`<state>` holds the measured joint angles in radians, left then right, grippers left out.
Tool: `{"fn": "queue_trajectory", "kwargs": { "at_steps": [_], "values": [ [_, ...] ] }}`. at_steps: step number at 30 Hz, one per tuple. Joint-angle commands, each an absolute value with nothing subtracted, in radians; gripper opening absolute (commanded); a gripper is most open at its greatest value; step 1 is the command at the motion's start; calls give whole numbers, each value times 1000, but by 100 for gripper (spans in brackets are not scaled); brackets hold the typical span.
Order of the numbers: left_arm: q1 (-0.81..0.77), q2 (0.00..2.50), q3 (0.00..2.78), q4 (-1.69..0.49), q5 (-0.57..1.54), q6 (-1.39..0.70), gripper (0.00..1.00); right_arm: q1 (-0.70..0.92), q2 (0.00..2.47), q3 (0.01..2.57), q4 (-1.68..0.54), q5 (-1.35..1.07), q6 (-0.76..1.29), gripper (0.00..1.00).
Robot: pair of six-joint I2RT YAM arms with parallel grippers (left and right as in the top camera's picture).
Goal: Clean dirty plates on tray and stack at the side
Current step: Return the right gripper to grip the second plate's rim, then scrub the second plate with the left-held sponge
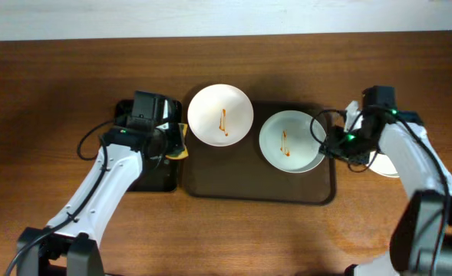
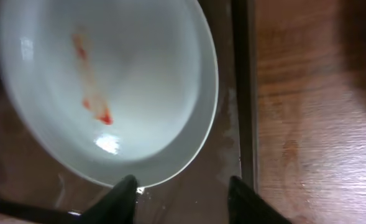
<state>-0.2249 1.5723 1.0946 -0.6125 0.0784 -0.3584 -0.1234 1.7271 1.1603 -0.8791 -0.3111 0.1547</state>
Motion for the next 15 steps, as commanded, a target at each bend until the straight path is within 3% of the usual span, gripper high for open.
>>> {"fn": "queue_trajectory", "kwargs": {
  "at_steps": [1,3,7,9,15],
  "values": [
    [-258,1553,1093,-607,89,-342,0,-112,1816,1152,-867,-295,167,37],
    [-271,1553,1093,-607,89,-342,0,-111,1874,1152,-855,-296,175,33],
    [-294,1553,1093,-606,89,-342,0,-110,1922,1150,-837,-311,177,11],
    [-315,1553,1093,-605,89,-343,0,-95,1922,1149,-839,-331,177,4],
    [-401,1557,1093,-533,223,-387,0,55,1922,1149,-829,-351,271,4]
  ]
}}
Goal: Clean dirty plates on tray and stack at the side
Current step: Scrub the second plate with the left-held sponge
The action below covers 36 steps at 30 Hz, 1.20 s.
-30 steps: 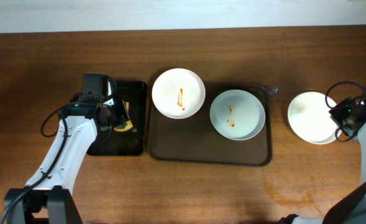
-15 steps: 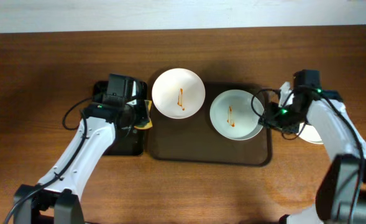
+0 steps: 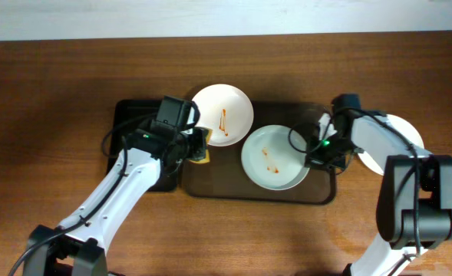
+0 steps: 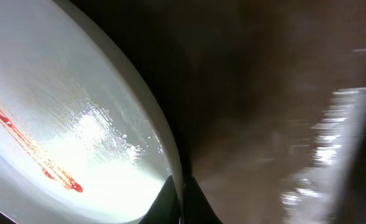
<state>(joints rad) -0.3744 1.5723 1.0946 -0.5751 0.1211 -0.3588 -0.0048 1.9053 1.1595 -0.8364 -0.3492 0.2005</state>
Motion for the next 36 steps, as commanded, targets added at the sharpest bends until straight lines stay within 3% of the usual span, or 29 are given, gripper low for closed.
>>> {"fn": "queue_trajectory", "kwargs": {
  "at_steps": [1,11,18,23,28,33,36],
  "values": [
    [-407,1559,1093,-524,226,-418,0,66,1922,1149,-826,-352,273,4],
    [-529,1805,1093,-253,593,-609,0,100,1922,1149,-823,-344,275,4],
    [-619,1912,1093,-164,584,-801,0,100,1922,1149,-823,-344,275,4],
    [-641,1964,1093,-97,572,-823,0,100,1922,1149,-823,-344,275,4],
    [-640,1986,1093,-118,359,-822,0,100,1922,1149,-825,-344,274,4],
    [-535,1976,1094,-165,269,-810,0,100,1922,1149,-827,-344,274,4],
    [-486,1946,1094,-284,271,-690,0,100,1922,1149,-826,-344,274,4]
  ]
}}
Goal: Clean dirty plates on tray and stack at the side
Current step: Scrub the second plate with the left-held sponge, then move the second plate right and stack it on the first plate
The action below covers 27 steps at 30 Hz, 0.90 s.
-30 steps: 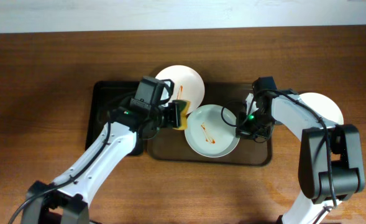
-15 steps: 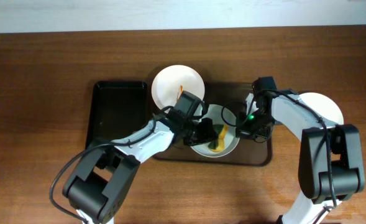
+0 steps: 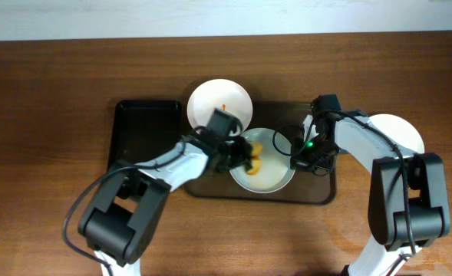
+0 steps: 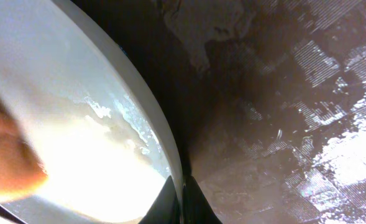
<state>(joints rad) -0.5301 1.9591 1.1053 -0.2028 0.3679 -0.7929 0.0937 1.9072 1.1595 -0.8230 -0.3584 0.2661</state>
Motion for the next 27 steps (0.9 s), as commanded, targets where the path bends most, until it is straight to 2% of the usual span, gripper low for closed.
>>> {"fn": "queue_trajectory", "kwargs": {
  "at_steps": [1,5,8,11,13,15,23,27],
  "values": [
    [-481,1932,1094,-326,266,-620,0,100,1922,1149,-827,-344,274,4],
    [-465,1834,1118,-282,265,-370,0,100,1922,1149,-831,-344,274,4],
    [-447,1677,1142,-305,263,-365,0,99,1922,1149,-831,-336,274,4],
    [-435,1576,1142,-442,215,-365,0,98,1919,1153,-830,-310,274,4],
    [-435,1550,1142,-557,112,-365,0,98,1892,1174,-849,-279,267,4],
    [-421,1548,1142,-643,2,-365,0,98,1832,1206,-886,-204,267,4],
    [-262,1548,1142,-661,-1,-365,0,100,1496,1243,-932,283,261,4],
    [-190,1548,1142,-667,-1,-365,0,158,1431,1243,-939,432,260,4]
  ]
}}
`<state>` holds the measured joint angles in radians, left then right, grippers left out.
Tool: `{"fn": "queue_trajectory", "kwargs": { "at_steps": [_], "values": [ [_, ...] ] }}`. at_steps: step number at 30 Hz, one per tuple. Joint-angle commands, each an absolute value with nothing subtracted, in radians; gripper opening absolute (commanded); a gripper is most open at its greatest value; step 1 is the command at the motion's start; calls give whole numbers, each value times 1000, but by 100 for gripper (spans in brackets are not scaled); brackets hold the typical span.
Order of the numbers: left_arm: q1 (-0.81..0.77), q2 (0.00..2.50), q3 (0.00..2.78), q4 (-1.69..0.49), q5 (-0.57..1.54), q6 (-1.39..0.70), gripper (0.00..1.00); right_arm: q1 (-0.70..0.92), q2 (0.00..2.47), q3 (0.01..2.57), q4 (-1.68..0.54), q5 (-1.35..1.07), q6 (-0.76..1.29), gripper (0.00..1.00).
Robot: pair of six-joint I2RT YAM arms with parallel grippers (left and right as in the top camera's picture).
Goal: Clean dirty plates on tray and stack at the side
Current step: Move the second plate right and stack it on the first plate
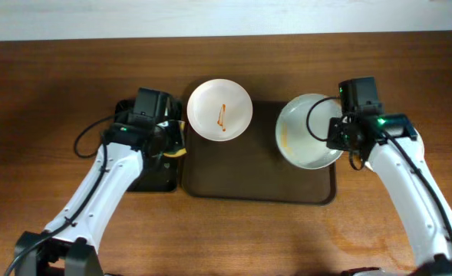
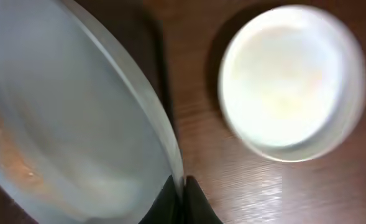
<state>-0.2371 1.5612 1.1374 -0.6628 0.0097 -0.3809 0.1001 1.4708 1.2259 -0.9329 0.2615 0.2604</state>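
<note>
My right gripper [image 1: 339, 138] [image 2: 181, 186] is shut on the rim of a white plate [image 1: 306, 142] [image 2: 64, 124]. It holds the plate tilted over the right end of the dark brown tray [image 1: 241, 172]. Only a faint orange smear shows on this plate. A second white plate [image 1: 219, 110] with a red streak lies at the tray's far left corner. At the left, my left gripper [image 1: 170, 142] is shut on a yellow sponge [image 1: 178, 151], just off the tray's left edge.
A clean white plate [image 2: 291, 81] lies on the wooden table right of the tray, beyond the held plate's rim. A black tray [image 1: 153, 178] sits under my left arm, left of the brown tray.
The left gripper with the sponge was on the held plate at the tray's middle and is now back at the left. The right gripper has carried the plate to the tray's right end.
First my right gripper stood open at the rim of a red-streaked plate on the tray's right. Then it was shut on that rim, the plate nearer the middle. Later the sponge lay on the plate. Now the plate shows only a faint smear and hangs at the right.
</note>
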Motion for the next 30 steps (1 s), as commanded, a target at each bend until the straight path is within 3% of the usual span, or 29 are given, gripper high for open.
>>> {"fn": "queue_trajectory", "kwargs": {
  "at_steps": [1,7,10,13,16,22,24,30],
  "values": [
    [-173,1548,1142,-670,0,-365,0,184,1431,1243,-943,455,260,4],
    [-130,1548,1142,-679,2,-365,0,533,1433,1243,-926,916,298,4],
    [-130,1548,1142,-679,3,-365,0,595,1433,1243,-898,1018,310,4],
    [-130,1548,1142,-687,3,-365,0,558,1433,1243,-902,996,414,4],
    [-130,1548,1142,-693,3,-365,0,430,1433,1243,-902,807,474,4],
    [-130,1548,1142,-694,4,-365,0,-42,1434,1243,-901,348,480,4],
    [-130,1548,1142,-694,4,-365,0,-202,1455,1243,-901,260,480,4],
    [-130,1548,1142,-694,4,-365,0,-490,1571,1242,-847,95,480,4]
  ]
}}
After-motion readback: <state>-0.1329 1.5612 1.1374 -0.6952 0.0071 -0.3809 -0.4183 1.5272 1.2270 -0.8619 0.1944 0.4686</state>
